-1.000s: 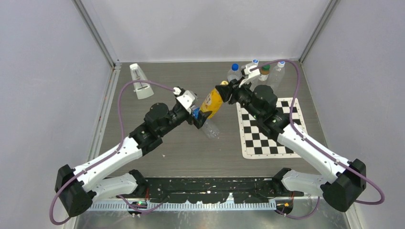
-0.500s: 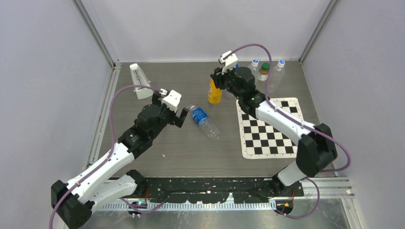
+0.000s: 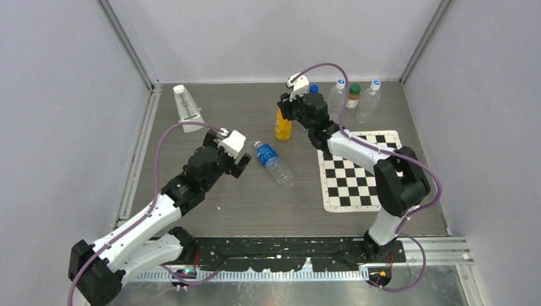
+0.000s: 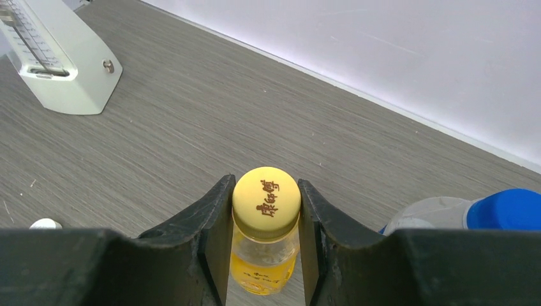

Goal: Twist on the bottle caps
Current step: Place the plastic bottle at the center of the board.

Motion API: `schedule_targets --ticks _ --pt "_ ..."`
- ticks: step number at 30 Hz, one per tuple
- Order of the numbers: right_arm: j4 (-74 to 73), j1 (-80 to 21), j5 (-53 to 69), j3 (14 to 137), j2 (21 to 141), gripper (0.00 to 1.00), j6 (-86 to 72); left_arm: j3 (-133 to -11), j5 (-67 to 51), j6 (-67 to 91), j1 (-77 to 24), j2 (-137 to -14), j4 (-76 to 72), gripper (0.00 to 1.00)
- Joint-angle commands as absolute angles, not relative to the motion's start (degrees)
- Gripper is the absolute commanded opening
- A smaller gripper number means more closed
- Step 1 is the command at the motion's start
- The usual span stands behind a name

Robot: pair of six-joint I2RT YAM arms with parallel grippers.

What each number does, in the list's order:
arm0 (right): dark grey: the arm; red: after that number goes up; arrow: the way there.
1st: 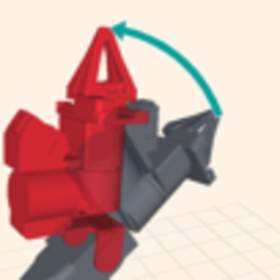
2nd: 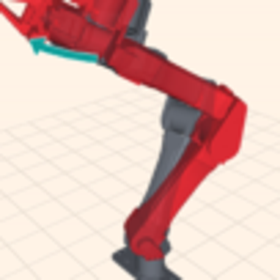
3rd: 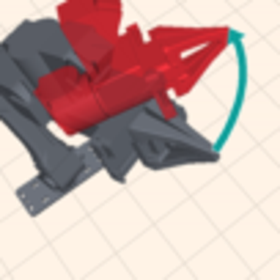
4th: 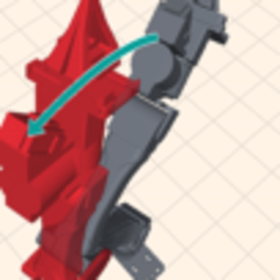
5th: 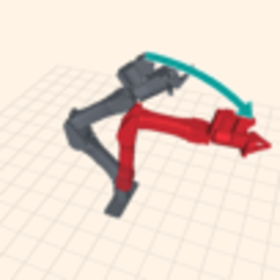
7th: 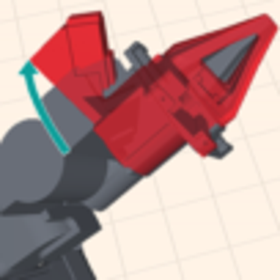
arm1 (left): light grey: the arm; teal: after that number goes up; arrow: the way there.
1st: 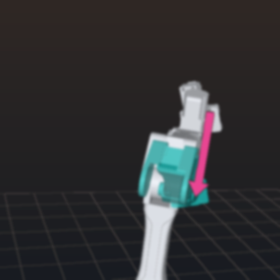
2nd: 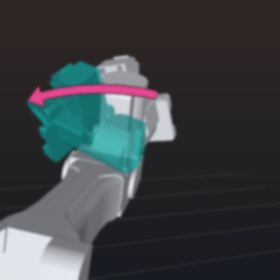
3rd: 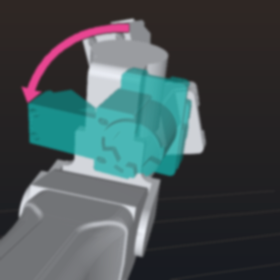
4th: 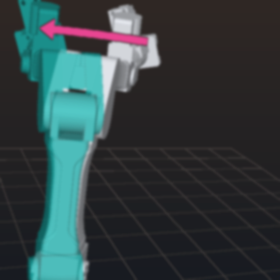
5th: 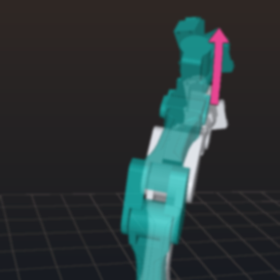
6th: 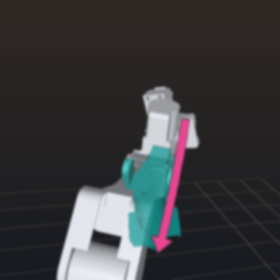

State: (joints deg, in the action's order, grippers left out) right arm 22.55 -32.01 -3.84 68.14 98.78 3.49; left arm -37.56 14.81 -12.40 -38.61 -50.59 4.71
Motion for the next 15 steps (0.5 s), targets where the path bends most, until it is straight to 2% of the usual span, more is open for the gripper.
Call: schedule_targets --ticks 1,15 --pt "28.27 -31.99 -4.52 67.63 98.29 0.24 2.94 -37.01 14.69 -13.16 -38.41 -49.46 1.46 1.00" --pt "25.69 -31.99 -2.53 67.13 98.73 0.44 5.05 -36.40 13.45 -13.37 -38.42 -49.96 0.70 1.00"
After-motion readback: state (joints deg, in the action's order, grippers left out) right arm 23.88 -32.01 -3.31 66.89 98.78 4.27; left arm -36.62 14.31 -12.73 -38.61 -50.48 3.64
